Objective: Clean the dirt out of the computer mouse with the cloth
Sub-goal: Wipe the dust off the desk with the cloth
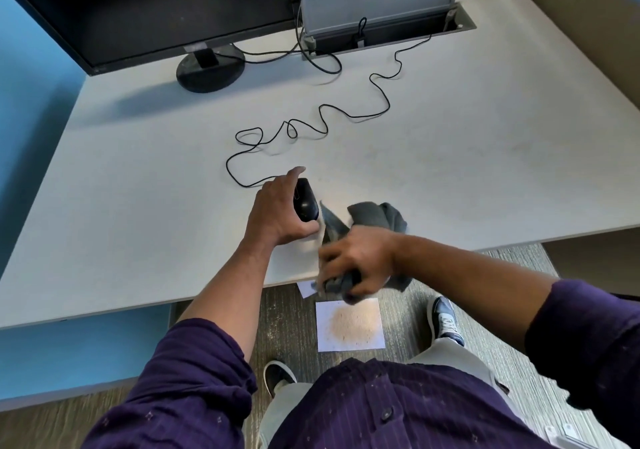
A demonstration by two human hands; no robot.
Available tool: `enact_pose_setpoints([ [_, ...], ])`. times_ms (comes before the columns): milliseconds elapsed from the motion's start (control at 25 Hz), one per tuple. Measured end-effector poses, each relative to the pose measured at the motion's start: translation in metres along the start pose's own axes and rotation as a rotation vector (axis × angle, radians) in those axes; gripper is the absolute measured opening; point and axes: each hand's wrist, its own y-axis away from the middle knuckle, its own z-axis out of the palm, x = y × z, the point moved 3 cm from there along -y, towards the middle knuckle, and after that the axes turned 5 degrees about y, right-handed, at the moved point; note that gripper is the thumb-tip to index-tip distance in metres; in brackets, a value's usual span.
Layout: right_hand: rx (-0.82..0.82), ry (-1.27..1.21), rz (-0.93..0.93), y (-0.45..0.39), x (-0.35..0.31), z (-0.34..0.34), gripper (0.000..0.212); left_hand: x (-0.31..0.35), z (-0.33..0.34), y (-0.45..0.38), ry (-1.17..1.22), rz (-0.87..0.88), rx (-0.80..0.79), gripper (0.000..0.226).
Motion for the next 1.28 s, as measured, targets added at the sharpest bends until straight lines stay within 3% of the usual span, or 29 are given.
enact_pose_setpoints([
  [80, 0.197, 0.023, 0.168, 0.014, 0.036, -0.03, 0.045, -0.004, -0.002, 0.0, 0.002, -0.002, 0.005, 0.108],
  [160, 0.343, 0.143, 0.471, 0.032, 0.085, -0.056, 0.045, -0.007, -0.001, 0.002, -0.019, 0.009, -0.026, 0.108],
  [240, 0.306, 0.219, 0.82, 0.053, 0.134, -0.065, 0.051, -0.004, 0.003, 0.007, -0.044, 0.017, -0.072, 0.109],
  [320, 0.138, 0.156, 1.053, 0.063, 0.162, -0.055, 0.056, 0.002, 0.01, 0.01, -0.059, 0.03, -0.096, 0.109],
  [400, 0.056, 0.092, 1.009, 0.055, 0.158, -0.037, 0.057, 0.005, 0.013, 0.012, -0.056, 0.045, -0.083, 0.109],
  [640, 0.021, -0.011, 0.488, 0.014, 0.052, -0.001, 0.05, -0.004, -0.004, -0.003, 0.007, -0.117, 0.093, 0.105],
  [920, -0.092, -0.138, 0.12, -0.008, -0.005, -0.011, 0.04, 0.005, 0.001, -0.016, 0.028, -0.096, 0.047, 0.106],
  [1000, 0.079, -0.154, 0.254, 0.008, 0.022, -0.04, 0.039, 0.01, 0.001, -0.02, 0.046, -0.092, 0.051, 0.108],
  [1120, 0.369, -0.091, 0.606, 0.057, 0.076, -0.082, 0.041, 0.025, 0.005, -0.027, 0.054, -0.06, 0.031, 0.109],
  [1280, 0.43, 0.055, 1.191, 0.128, 0.145, -0.1, 0.041, 0.061, 0.024, -0.035, 0.006, 0.078, -0.043, 0.106],
])
